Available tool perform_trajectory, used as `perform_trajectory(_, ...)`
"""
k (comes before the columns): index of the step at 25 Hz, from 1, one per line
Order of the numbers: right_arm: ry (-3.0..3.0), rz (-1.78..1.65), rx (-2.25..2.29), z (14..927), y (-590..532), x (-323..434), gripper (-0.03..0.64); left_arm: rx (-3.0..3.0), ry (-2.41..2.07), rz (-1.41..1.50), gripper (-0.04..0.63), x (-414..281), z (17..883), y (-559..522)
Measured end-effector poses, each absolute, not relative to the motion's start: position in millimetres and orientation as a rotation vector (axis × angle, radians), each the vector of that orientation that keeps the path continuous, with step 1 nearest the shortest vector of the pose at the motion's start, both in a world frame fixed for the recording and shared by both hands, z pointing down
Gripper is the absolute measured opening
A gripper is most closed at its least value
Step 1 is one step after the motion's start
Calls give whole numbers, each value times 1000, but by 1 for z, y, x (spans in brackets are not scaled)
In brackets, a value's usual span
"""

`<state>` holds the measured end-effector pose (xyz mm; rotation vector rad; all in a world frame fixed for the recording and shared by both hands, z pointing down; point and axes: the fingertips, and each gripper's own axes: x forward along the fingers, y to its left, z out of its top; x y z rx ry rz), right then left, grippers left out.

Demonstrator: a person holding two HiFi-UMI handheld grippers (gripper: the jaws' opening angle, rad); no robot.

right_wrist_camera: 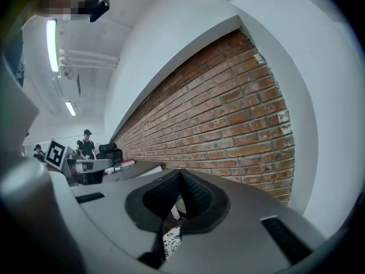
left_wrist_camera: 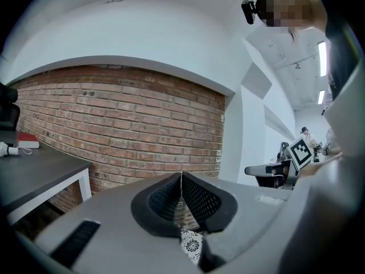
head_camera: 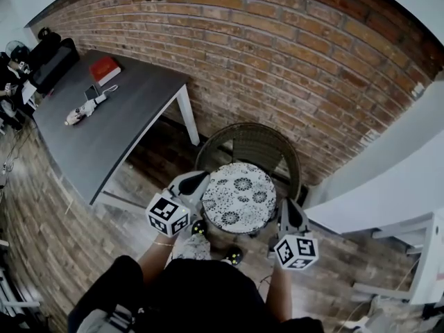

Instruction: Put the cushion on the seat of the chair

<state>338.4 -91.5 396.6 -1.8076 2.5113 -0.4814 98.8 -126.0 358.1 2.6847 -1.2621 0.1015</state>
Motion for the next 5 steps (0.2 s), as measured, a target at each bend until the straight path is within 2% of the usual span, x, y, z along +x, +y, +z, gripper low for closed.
perform_trajectory(5,2514,-481,-1795,396,-91,337,-2,2674,-1271,92,9,100,361,-126)
